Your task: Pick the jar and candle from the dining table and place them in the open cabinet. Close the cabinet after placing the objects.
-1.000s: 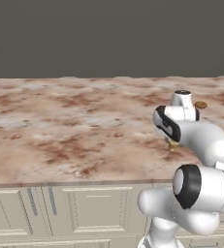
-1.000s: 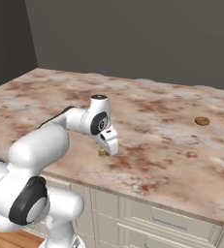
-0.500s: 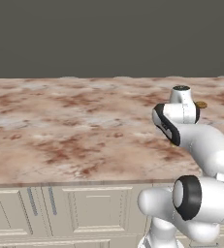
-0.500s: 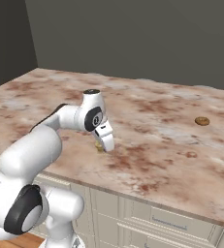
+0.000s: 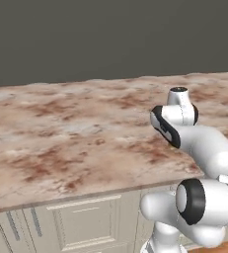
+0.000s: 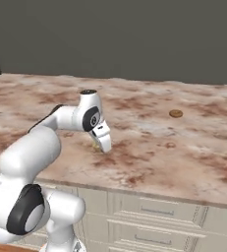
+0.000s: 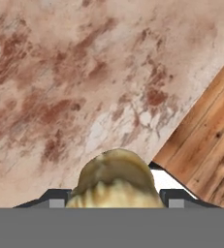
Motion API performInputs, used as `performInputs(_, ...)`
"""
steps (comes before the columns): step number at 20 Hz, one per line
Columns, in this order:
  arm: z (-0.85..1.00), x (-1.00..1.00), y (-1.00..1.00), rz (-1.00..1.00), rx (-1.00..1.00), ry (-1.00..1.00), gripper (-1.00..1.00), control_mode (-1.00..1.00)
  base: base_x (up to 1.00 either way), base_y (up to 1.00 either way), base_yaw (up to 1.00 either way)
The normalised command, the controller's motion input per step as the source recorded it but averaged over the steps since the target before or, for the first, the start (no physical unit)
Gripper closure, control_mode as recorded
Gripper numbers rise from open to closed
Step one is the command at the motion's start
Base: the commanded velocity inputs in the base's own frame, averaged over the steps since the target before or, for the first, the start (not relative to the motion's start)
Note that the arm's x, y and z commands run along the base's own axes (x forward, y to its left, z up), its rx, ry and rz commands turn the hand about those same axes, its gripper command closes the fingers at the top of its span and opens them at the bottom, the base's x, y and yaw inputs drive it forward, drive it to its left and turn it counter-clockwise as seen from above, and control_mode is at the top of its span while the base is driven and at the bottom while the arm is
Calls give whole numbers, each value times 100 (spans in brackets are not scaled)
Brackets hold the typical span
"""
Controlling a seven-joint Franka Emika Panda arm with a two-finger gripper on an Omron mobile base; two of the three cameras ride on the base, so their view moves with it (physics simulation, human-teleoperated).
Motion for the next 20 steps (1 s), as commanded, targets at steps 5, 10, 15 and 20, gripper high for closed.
performInputs(5, 0, 0, 0, 0, 0, 0, 100, 100, -8, 0, -56)
performInputs(10, 0, 0, 0, 0, 0, 0, 100, 100, -32, 0, -61)
performInputs(15, 0, 0, 0, 0, 0, 0, 100, 100, -34, 0, -59)
performInputs(20, 0, 0, 0, 0, 0, 0, 100, 100, -29, 0, -60)
